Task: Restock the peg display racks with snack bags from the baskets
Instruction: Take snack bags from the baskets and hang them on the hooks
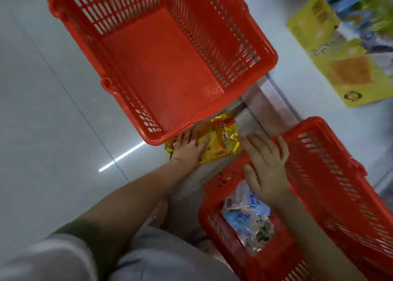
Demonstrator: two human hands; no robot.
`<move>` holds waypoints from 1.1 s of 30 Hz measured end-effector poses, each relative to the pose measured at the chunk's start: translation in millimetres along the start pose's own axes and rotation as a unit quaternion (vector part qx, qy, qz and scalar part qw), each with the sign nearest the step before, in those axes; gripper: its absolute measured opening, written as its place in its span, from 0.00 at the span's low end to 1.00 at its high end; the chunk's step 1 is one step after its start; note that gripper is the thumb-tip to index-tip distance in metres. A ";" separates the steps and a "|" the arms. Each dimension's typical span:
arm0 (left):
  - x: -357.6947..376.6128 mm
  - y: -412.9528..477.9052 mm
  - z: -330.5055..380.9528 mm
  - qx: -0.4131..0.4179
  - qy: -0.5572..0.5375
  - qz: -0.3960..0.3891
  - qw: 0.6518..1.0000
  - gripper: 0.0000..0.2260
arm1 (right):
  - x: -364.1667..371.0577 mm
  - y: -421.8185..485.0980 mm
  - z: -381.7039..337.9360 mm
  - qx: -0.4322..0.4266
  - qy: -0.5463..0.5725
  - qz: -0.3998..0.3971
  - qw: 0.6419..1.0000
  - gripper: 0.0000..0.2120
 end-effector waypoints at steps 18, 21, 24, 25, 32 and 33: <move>-111.5 -110.8 17.9 -0.145 -0.124 0.026 0.981 0.23 | -72.3 16.1 -34.8 0.170 0.156 -0.085 0.969 0.24; -174.7 -172.4 12.4 -0.188 -0.201 0.090 0.957 0.19 | -113.2 25.7 -63.0 0.340 0.262 -0.075 0.900 0.28; -265.9 -226.0 10.1 -0.252 -0.374 0.156 0.879 0.14 | -166.7 49.1 -104.0 0.457 0.419 -0.096 0.779 0.31; -299.8 -240.1 12.6 -0.258 -0.440 0.165 0.844 0.13 | -188.2 61.3 -120.3 0.467 0.453 -0.109 0.752 0.29; -545.4 -311.3 60.0 -0.125 -0.724 0.091 0.672 0.14 | -396.1 183.4 -204.7 0.408 0.544 -0.087 0.728 0.10; -579.0 -319.9 66.5 -0.104 -0.751 0.083 0.647 0.12 | -427.4 199.4 -209.8 0.410 0.537 -0.066 0.734 0.10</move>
Point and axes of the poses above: each hand's wrist, its own y-axis towards the middle knuckle, its own x-axis out of the palm, z = x × y, the point moved 3 cm from there along y, towards the middle knuckle, and after that the axes turned 6 degrees about z, right-handed, at the moved point
